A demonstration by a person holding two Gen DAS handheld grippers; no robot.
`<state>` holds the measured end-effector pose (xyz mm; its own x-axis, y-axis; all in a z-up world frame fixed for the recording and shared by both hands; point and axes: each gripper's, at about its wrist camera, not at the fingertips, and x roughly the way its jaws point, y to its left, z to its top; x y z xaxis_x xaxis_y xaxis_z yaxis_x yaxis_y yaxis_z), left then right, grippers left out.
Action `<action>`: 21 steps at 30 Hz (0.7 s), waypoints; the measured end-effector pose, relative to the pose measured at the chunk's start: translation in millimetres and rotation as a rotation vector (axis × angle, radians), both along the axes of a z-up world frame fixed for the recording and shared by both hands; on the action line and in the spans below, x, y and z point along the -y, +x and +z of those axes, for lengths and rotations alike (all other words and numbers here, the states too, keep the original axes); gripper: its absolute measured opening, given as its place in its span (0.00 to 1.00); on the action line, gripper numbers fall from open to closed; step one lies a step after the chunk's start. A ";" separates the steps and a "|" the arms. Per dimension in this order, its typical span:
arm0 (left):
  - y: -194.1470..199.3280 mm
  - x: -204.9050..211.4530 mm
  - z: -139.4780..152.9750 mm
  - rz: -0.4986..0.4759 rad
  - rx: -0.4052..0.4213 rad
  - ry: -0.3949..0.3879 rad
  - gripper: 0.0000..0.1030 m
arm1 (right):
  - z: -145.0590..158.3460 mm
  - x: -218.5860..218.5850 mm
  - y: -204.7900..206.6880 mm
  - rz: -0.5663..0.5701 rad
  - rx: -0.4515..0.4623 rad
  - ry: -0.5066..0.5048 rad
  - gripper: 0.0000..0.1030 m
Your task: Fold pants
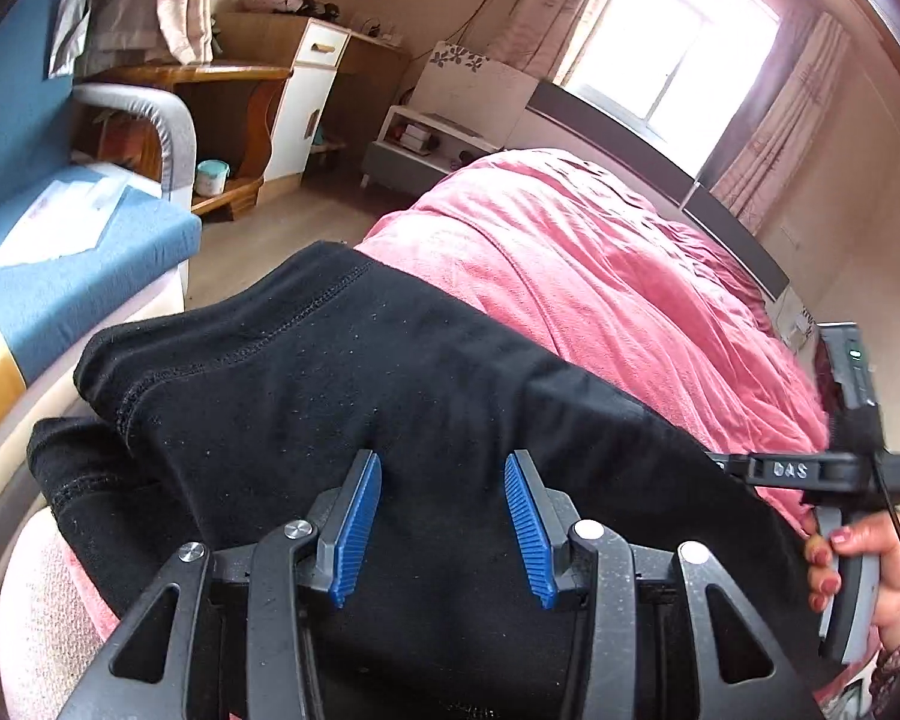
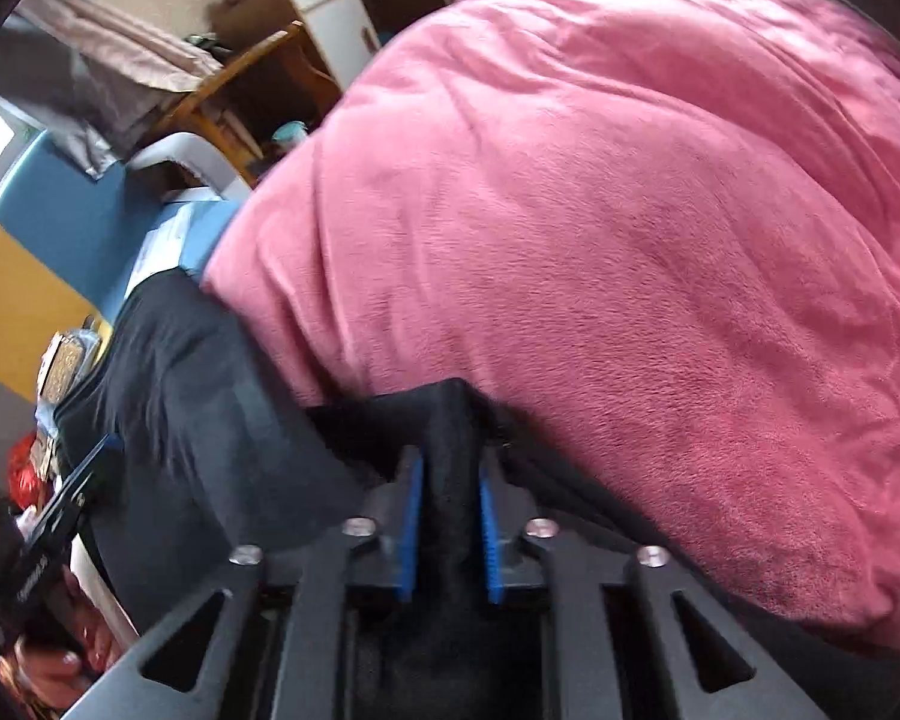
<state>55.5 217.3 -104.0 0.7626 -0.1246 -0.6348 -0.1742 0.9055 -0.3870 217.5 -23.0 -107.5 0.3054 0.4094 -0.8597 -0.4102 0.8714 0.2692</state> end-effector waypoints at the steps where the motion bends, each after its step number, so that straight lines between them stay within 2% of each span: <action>1: -0.7 0.9 -0.1 -0.001 0.001 0.006 0.43 | 4.8 1.6 -6.1 -0.004 0.045 -0.001 0.12; 3: -1.2 -1.2 0.4 0.000 0.002 -0.004 0.43 | 15.2 13.6 -15.3 -0.082 0.139 0.035 0.09; 5: -1.6 -5.8 3.6 0.014 0.007 -0.023 0.43 | 13.3 26.5 -14.1 -0.169 0.169 0.069 0.08; 8: -4.6 -18.1 14.0 0.040 0.023 -0.033 0.43 | -10.0 35.2 -6.9 -0.229 0.151 0.105 0.08; 11: -10.7 -37.6 30.2 0.073 0.056 0.026 0.43 | -32.6 41.4 -9.8 -0.253 0.138 0.155 0.08; 13: -16.1 -56.7 36.8 0.116 0.064 0.047 0.50 | -41.1 47.4 -10.9 -0.277 0.121 0.210 0.08; 14: -18.2 -67.7 37.4 0.139 0.060 0.043 0.59 | -42.6 51.9 -13.2 -0.282 0.119 0.233 0.08; 15: -20.7 -79.5 36.0 0.160 0.051 0.026 0.63 | -42.9 52.8 -14.0 -0.284 0.119 0.246 0.09; 17: -23.0 -100.3 28.8 0.174 0.026 -0.044 0.63 | -44.5 54.5 -17.3 -0.286 0.132 0.258 0.09; 19: -20.7 -110.6 18.2 0.150 -0.034 -0.107 0.63 | -44.4 53.6 -20.9 -0.284 0.142 0.255 0.09; 21: -16.2 -109.9 9.5 0.118 -0.087 -0.122 0.61 | -45.3 52.9 -20.6 -0.284 0.142 0.255 0.09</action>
<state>39.3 327.2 -94.5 0.7192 -0.1180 -0.6847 -0.3137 0.8242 -0.4715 196.9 -75.9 -152.7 0.5451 0.4865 -0.6828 -0.2118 0.8679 0.4493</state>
